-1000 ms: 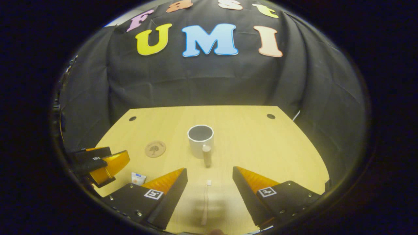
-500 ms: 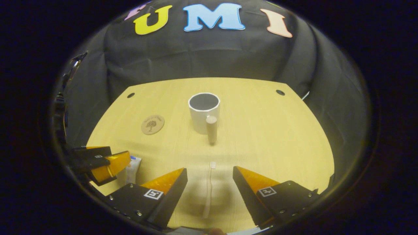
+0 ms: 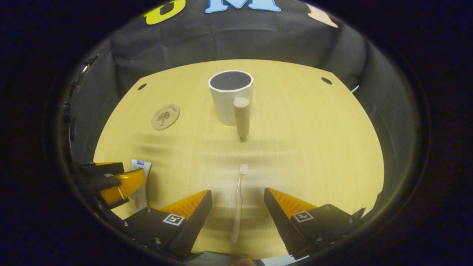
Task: Put the toothbrush and toothpaste on the desktop into the cup, then pick up the cup and place it on the coaster on the desktop.
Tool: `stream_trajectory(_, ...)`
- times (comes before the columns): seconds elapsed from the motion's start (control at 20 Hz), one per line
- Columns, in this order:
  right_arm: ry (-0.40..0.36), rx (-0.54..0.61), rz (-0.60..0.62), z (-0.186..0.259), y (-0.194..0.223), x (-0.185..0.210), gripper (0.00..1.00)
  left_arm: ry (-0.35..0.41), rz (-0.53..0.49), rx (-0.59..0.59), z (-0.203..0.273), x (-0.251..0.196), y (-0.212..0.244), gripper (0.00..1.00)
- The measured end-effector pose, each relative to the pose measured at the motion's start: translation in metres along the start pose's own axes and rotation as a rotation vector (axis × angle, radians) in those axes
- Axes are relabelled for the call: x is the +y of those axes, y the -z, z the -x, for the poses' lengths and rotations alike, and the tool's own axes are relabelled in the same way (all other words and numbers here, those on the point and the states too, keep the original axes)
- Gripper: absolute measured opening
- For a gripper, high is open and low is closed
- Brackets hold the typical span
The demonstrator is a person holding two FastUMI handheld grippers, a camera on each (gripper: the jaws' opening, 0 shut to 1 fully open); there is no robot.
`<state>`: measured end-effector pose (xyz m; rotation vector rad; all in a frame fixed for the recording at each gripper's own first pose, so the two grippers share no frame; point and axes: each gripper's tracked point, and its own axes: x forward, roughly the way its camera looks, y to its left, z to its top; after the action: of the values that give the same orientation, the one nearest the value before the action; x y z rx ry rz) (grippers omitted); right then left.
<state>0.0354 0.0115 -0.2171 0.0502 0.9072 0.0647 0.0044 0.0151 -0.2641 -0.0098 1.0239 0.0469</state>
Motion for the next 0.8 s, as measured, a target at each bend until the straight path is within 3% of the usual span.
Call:
stream_trajectory(0.7,-0.005,0.255,0.035,-0.020,0.045,0.004,0.91,0.027,0.056,0.224,-0.011,-0.008,0.049,0.97)
stream_trajectory(0.8,-0.009,0.272,0.039,-0.022,0.048,0.006,0.80,0.017,0.051,0.224,-0.012,-0.007,0.051,0.94)
